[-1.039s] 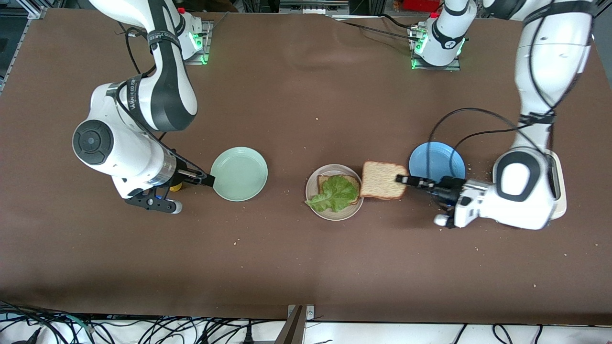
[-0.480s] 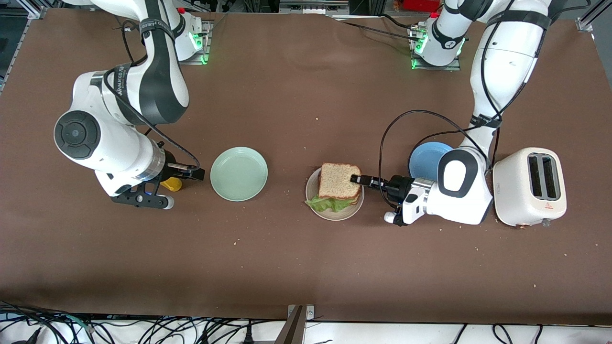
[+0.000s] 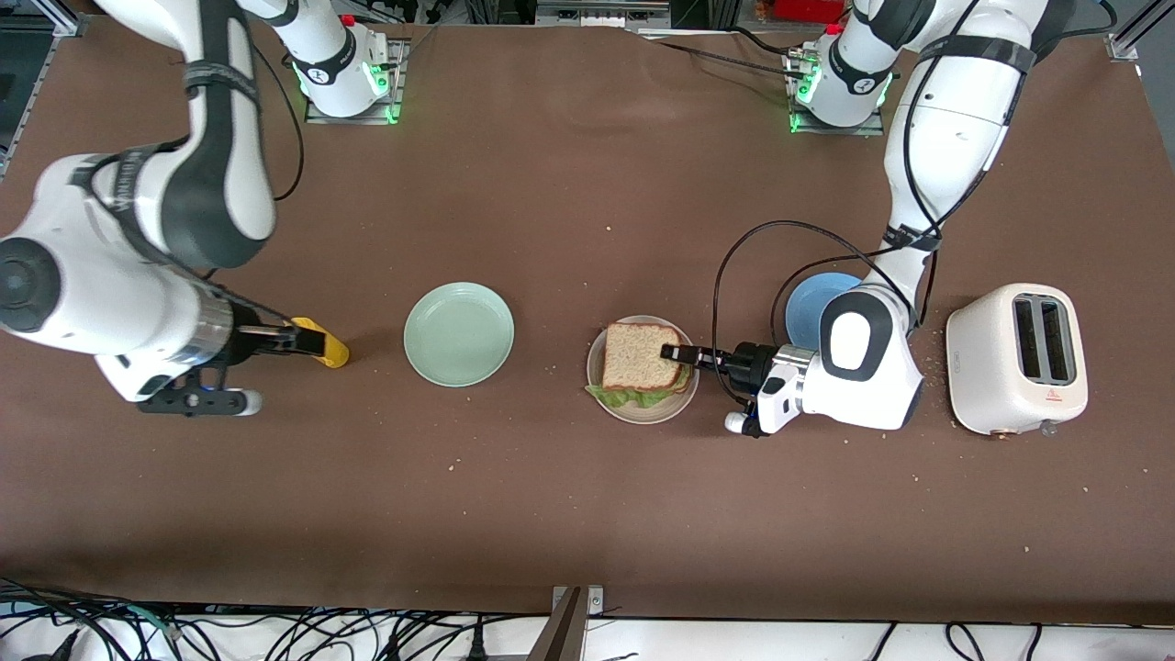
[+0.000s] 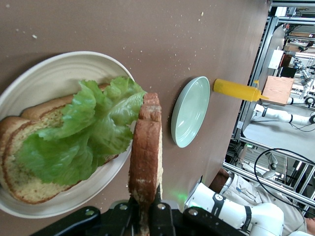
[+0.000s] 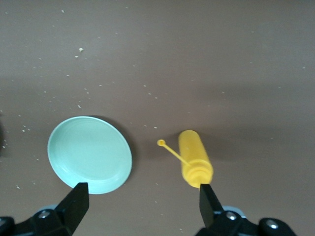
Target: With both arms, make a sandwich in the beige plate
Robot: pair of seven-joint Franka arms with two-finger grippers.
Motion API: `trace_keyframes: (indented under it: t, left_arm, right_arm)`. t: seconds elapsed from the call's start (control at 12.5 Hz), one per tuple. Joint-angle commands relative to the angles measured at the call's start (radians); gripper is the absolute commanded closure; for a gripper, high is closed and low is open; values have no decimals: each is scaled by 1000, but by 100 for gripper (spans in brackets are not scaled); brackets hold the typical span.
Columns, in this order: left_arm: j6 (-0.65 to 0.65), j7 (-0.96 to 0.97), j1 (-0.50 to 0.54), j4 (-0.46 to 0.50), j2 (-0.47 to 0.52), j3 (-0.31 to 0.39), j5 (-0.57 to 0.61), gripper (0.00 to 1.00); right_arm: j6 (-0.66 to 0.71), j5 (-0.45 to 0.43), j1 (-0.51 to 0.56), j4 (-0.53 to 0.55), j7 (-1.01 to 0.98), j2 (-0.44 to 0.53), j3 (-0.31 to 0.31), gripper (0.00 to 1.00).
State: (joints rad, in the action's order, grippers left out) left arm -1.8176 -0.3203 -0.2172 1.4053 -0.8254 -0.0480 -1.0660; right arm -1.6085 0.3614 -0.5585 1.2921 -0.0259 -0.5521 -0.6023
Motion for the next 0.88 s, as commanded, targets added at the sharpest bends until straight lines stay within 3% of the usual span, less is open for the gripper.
trace_keyframes:
  t: [0.0,0.16,0.24,0.32,0.4,0.48,0.8]
  left_arm:
    - [-8,4,-16,-22,-18,13,-32,100]
    - [-8,4,-19,-19,-28,13,-32,99]
    - [-9,4,-19,-16,-29,13,-32,89]
    - [-15,4,-19,-14,-31,13,-28,64]
    - [-22,3,-19,-11,-32,14,-22,18]
    - [-25,3,-21,-9,-32,16,-5,0]
    - [-25,9,-8,-9,-31,29,23,0]
  right_arm:
    - [29,-193,124,-4,-12,96,177,1]
    - [30,-286,285,7,-5,155,361,1]
    - [30,-289,349,7,-5,159,405,1]
    - [19,-291,421,9,-5,166,461,1]
    - [6,-294,498,13,-5,166,540,1]
    - [-22,-317,532,42,-3,170,576,1]
    - [-204,-335,537,205,-5,210,576,1]
